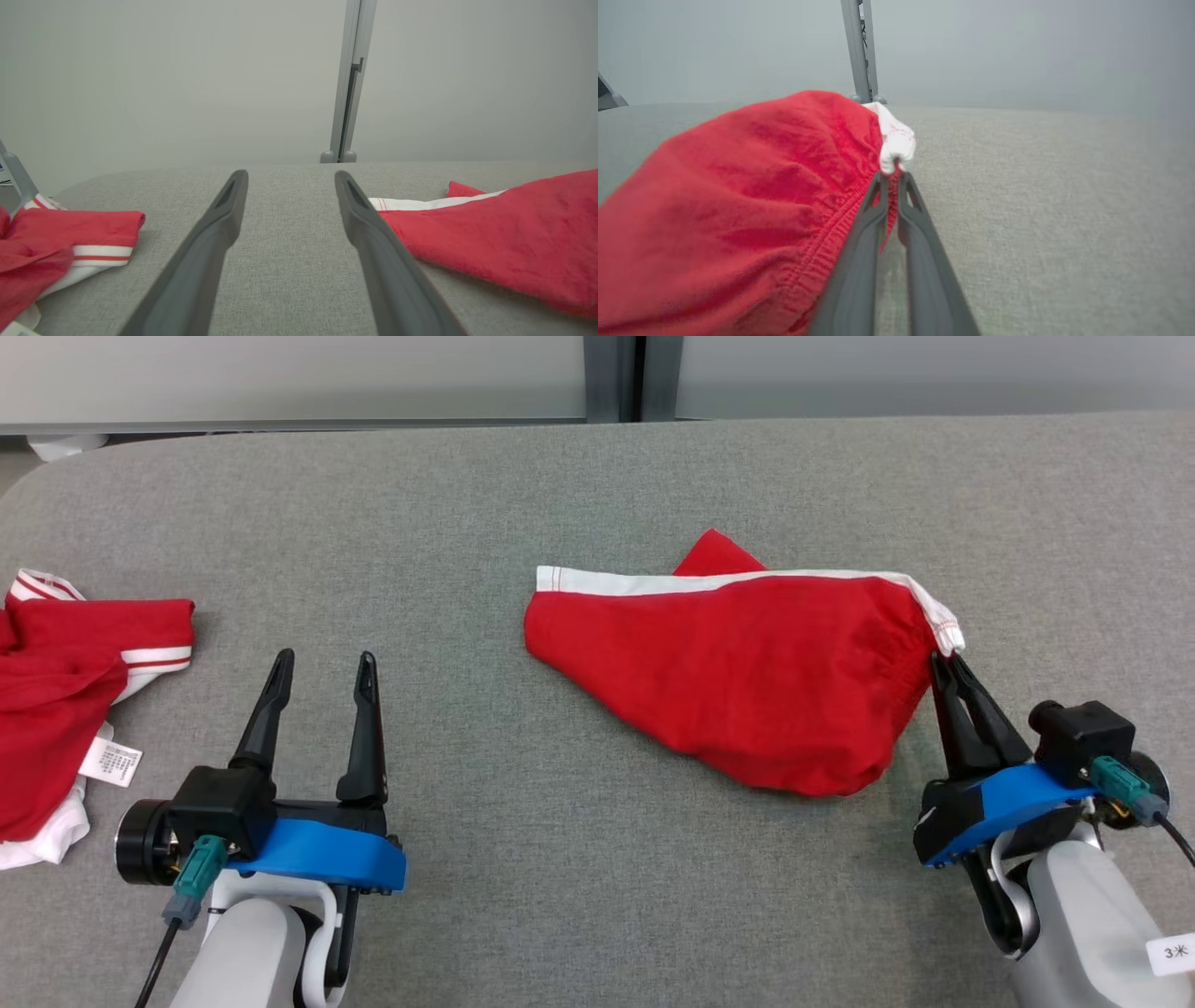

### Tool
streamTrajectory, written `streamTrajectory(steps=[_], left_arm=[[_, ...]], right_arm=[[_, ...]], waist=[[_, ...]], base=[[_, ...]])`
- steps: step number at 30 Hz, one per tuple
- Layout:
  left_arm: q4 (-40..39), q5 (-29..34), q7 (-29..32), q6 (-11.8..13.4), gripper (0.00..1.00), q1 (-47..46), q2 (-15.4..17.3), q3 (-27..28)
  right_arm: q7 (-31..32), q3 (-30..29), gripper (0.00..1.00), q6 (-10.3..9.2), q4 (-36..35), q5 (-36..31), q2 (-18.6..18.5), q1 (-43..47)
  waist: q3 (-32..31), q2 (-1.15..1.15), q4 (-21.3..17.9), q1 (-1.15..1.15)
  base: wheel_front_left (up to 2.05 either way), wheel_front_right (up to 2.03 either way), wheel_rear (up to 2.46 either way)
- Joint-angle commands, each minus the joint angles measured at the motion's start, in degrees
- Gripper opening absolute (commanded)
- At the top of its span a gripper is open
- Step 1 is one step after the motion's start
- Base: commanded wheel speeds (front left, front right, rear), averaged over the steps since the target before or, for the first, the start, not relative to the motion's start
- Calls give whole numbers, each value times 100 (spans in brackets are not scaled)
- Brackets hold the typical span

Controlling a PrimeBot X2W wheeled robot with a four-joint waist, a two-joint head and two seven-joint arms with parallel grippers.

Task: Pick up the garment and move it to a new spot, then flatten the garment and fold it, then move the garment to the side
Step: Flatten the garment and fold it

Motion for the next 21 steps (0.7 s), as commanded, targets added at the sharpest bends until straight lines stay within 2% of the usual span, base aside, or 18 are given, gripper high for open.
streamTrajectory(steps=[1, 7, 13, 17, 21], left_arm=[[-13, 45, -25, 10, 100, 21, 0, 32], [-37, 67, -25, 31, 100, 106, -22, 90], [-30, 90, -25, 11, 100, 130, -29, 126], [8, 91, -26, -18, 100, 136, -41, 119], [63, 87, -26, -35, 100, 149, -76, 91]], right_arm=[[-58, 60, 0, 0, -150, -93, -44, 17], [-81, 631, 0, 0, -1161, -265, -50, 556], [401, 1369, 0, 0, -1927, -157, -158, 1256], [760, 1660, 0, 0, -2158, 87, -157, 1730], [918, 1662, 0, 0, -2106, 323, -61, 2104]], waist=[[-29, -1, -29, 0], [-129, -1, -125, 0], [-187, -1, -184, 0], [-237, -1, -186, 0], [-283, -1, -147, 0]], base=[[0, 0, 0], [0, 0, 0], [0, 0, 0], [0, 0, 0], [0, 0, 0]])
